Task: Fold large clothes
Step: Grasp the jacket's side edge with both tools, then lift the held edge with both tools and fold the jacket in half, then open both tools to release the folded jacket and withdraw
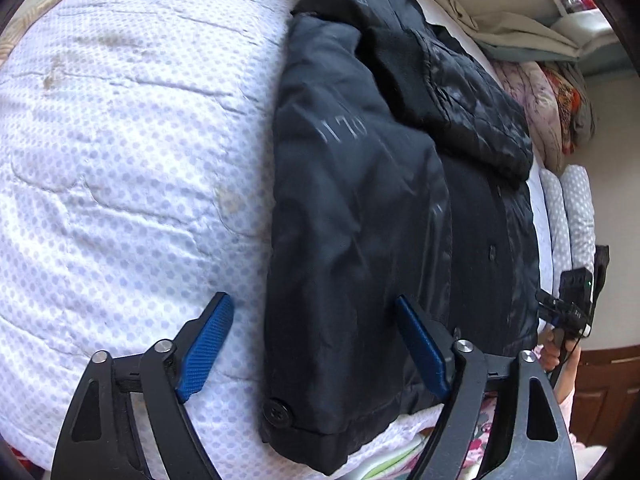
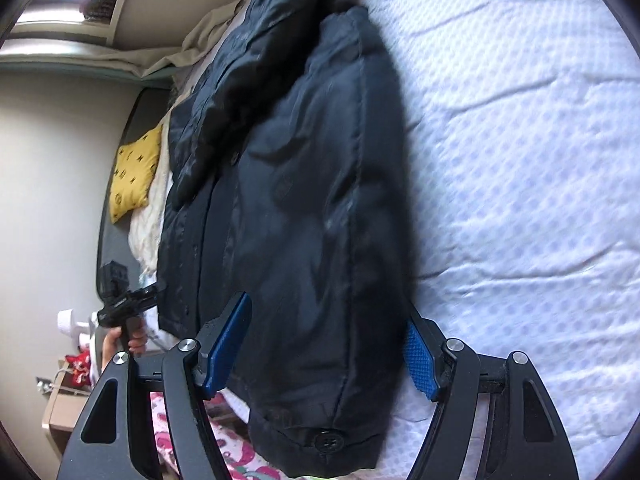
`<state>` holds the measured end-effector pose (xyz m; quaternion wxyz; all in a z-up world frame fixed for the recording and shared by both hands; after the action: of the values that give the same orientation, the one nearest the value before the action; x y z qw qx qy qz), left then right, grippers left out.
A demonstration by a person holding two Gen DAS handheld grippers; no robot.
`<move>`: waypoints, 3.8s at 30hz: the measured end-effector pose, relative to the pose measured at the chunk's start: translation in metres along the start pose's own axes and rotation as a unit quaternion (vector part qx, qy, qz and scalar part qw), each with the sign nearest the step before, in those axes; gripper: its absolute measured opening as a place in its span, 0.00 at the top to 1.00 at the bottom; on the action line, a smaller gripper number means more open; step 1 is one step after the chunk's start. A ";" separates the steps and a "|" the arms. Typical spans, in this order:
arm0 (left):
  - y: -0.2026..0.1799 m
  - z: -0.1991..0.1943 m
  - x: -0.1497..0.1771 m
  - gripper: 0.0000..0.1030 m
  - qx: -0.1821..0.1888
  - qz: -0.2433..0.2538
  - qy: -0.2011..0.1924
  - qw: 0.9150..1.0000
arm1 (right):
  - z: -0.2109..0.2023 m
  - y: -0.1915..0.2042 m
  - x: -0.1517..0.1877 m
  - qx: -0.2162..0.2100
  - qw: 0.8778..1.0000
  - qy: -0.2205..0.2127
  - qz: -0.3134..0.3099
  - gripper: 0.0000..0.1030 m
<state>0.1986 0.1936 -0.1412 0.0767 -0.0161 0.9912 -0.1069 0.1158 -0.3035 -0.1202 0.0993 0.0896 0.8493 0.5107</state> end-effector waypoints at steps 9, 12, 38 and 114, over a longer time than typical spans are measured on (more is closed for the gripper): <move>-0.027 0.003 0.011 0.75 0.070 0.023 0.030 0.997 | 0.015 0.002 0.004 -0.033 0.999 0.030 0.007 0.65; -0.034 -0.004 0.012 0.80 0.082 0.028 0.019 0.996 | 0.016 0.000 0.009 -0.042 0.998 0.041 0.014 0.81; -0.052 -0.121 -0.053 0.83 0.315 -0.091 -0.125 0.937 | -0.066 0.085 -0.057 -0.206 0.975 -0.080 -0.028 0.90; -0.192 0.043 -0.191 0.07 -0.101 0.047 -0.192 0.975 | 0.074 0.020 -0.251 0.293 0.906 -0.104 -0.288 0.57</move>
<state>0.3965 0.0060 -0.1135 0.2687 0.0027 0.9632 0.0027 0.3783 -0.2952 -0.1169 0.2990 -0.0808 0.9344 0.1761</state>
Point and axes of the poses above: each gripper's, at about its wrist camera, not at the fingertips, and z roughly the way its jaws point, y to its left, x to its underside, the point moved 5 cm from there along z, roughly the way its jaws point, and after that the axes turned 15 degrees about -x, right-handed, at the moved point
